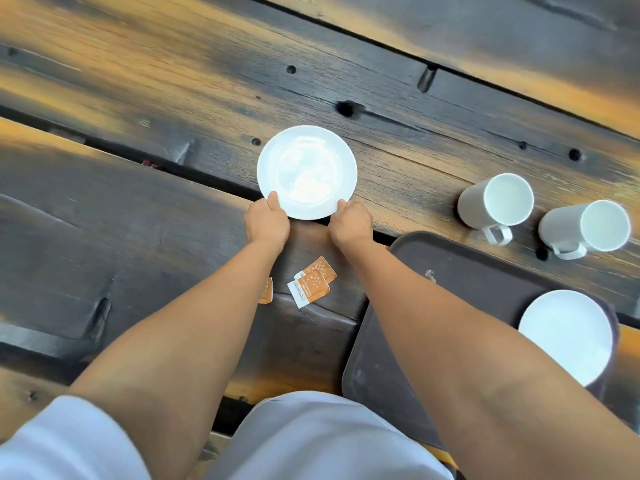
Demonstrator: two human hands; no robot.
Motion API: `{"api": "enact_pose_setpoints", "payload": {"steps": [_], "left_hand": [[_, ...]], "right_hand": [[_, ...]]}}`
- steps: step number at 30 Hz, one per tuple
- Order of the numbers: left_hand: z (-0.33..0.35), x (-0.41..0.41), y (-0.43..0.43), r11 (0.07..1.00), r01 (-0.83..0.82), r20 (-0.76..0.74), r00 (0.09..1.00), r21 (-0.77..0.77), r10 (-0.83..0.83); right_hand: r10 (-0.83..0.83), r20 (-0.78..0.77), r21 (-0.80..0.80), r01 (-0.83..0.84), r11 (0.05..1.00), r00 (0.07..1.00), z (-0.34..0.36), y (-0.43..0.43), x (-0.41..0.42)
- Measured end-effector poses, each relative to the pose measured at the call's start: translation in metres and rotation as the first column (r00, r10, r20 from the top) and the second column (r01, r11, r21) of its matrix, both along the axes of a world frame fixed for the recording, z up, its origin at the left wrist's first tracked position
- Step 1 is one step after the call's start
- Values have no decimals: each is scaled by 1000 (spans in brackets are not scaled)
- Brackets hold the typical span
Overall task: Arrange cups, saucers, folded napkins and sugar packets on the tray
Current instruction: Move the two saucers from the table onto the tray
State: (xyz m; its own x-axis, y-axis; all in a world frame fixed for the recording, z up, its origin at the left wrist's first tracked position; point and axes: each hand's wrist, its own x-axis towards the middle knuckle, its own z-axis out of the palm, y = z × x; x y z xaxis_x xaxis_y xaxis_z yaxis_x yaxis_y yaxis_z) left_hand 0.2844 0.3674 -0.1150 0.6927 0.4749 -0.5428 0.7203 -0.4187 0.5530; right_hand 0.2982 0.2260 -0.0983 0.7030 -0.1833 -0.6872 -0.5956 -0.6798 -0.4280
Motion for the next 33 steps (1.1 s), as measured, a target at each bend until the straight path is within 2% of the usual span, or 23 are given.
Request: {"api": "enact_pose_setpoints", "payload": {"steps": [6, 13, 16, 20, 23, 27, 33], "left_hand": [[22, -23, -17, 999, -24, -11, 1000, -32, 24], [47, -56, -53, 995, 83, 37, 996, -62, -80], [54, -73, -73, 987, 152, 59, 987, -44, -149], [57, -92, -101, 972, 236, 66, 970, -17, -234], [56, -104, -122, 948, 319, 63, 946, 10, -319], [51, -118, -151, 913, 408, 62, 911, 9, -408], [44, -135, -186, 874, 487, 51, 873, -11, -486]], "right_hand": [[48, 23, -40, -47, 998, 999, 16, -17, -28], [116, 39, -141, -110, 984, 992, 41, -56, -71], [39, 68, -120, -30, 992, 997, 42, -75, -94], [-199, 77, 3, 200, 980, 977, 44, -101, -126], [-324, 70, 23, 323, 946, 943, 47, -120, -146], [-365, 63, -52, 368, 928, 929, 43, -145, -171], [-281, 66, -114, 287, 951, 957, 44, -179, -202]]}}
